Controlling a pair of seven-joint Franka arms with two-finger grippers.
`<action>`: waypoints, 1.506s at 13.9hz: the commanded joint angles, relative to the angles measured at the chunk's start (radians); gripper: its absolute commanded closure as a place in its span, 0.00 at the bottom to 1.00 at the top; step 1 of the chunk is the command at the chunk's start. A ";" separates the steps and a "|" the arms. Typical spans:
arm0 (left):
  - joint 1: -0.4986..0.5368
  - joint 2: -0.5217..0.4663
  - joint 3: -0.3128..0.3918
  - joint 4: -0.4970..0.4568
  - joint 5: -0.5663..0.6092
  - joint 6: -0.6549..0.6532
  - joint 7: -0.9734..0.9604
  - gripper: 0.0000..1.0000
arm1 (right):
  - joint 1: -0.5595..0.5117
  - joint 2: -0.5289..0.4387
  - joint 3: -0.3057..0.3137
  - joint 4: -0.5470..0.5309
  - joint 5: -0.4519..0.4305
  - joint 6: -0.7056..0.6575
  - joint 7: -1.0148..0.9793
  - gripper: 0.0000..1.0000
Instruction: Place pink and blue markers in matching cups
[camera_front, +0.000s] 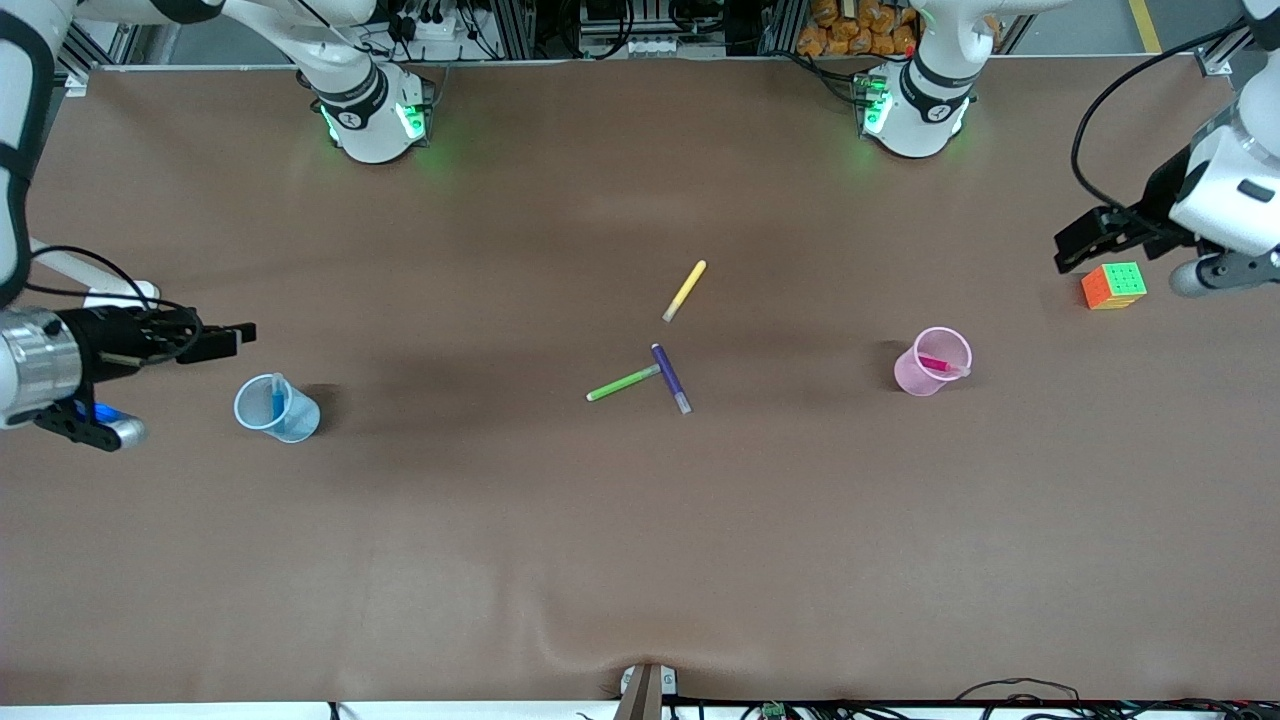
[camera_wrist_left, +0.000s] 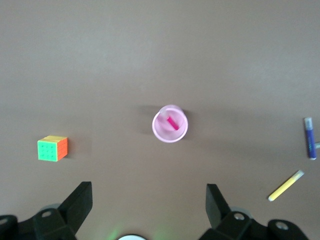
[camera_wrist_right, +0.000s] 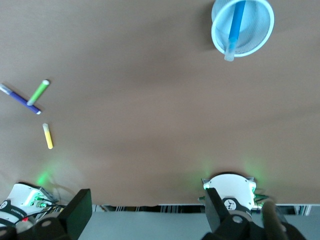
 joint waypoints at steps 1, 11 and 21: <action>-0.023 -0.116 0.021 -0.117 0.006 0.004 0.014 0.00 | 0.038 -0.016 -0.014 0.034 -0.005 -0.001 -0.007 0.00; -0.050 -0.211 0.024 -0.234 0.005 0.106 0.126 0.00 | 0.078 -0.241 -0.023 -0.121 -0.138 0.161 0.000 0.00; -0.035 -0.138 0.024 -0.113 -0.035 0.031 0.129 0.00 | 0.082 -0.594 -0.021 -0.576 -0.174 0.439 -0.058 0.00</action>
